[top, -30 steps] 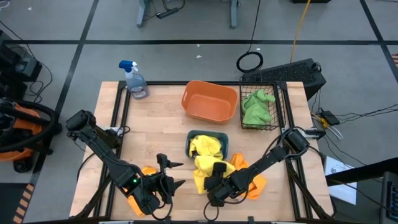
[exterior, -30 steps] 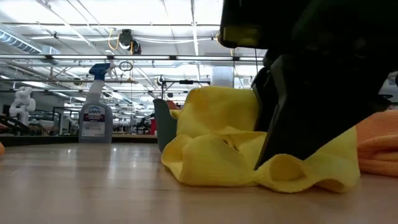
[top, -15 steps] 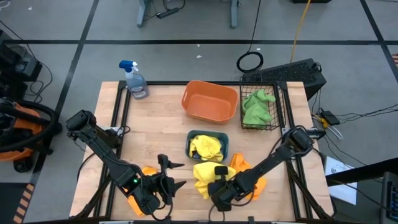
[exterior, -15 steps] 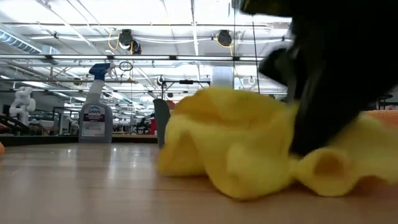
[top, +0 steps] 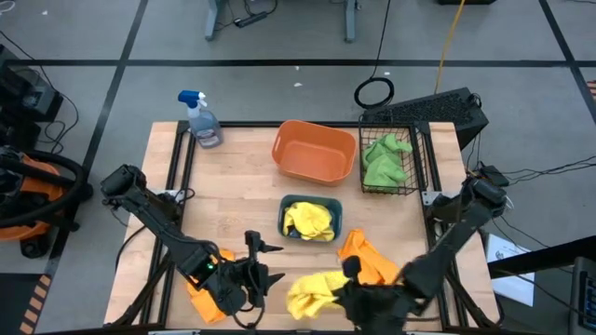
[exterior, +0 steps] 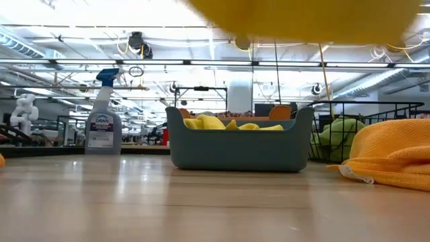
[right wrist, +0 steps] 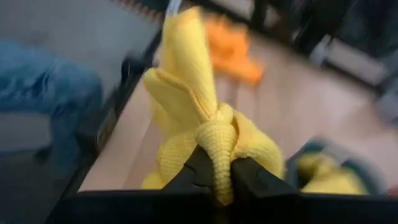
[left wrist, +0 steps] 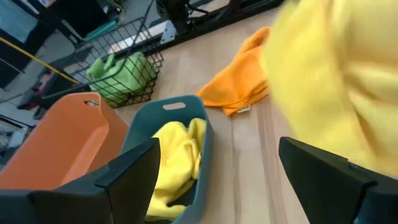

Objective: Sort microfiber towel by color & place in baskets
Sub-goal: Put the yellow microfiber towel into the blue bin

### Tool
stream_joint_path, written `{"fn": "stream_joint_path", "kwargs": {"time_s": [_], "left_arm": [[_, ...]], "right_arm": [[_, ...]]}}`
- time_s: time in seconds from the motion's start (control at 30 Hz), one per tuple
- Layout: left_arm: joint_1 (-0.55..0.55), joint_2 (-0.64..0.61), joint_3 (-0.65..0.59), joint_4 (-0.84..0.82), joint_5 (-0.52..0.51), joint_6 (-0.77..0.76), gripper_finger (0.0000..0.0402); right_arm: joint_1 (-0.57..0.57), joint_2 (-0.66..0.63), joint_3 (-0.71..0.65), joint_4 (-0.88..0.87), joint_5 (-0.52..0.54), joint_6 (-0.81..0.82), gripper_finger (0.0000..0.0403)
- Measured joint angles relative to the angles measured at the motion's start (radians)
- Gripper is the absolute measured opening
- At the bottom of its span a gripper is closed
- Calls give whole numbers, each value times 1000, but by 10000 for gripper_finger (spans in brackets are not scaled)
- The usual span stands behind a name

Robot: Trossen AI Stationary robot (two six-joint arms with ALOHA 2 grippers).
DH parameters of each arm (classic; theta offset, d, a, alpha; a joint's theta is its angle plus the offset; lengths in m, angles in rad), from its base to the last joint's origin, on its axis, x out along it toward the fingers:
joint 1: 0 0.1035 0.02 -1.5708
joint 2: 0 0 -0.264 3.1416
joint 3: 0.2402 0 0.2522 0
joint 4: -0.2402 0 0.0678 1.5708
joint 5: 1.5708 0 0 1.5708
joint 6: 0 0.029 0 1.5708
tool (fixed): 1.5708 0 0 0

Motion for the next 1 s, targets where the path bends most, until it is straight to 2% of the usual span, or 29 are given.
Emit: {"fn": "stream_joint_path", "kwargs": {"time_s": [0.2,0.4,0.6,0.77,0.9,1.0], "left_arm": [[48,47,0,100,110,91,333],[76,69,0,284,156,224,333],[69,69,0,470,211,320,333],[66,69,0,593,244,365,333],[61,69,0,619,244,403,330],[48,69,0,619,244,426,309]], "right_arm": [[104,-58,2,230,247,-311,3],[148,-59,2,454,360,-594,3],[137,-60,2,482,418,-605,4],[113,-60,2,482,418,-568,5],[88,-60,2,477,409,-523,5],[70,-60,2,462,407,-490,6]]}}
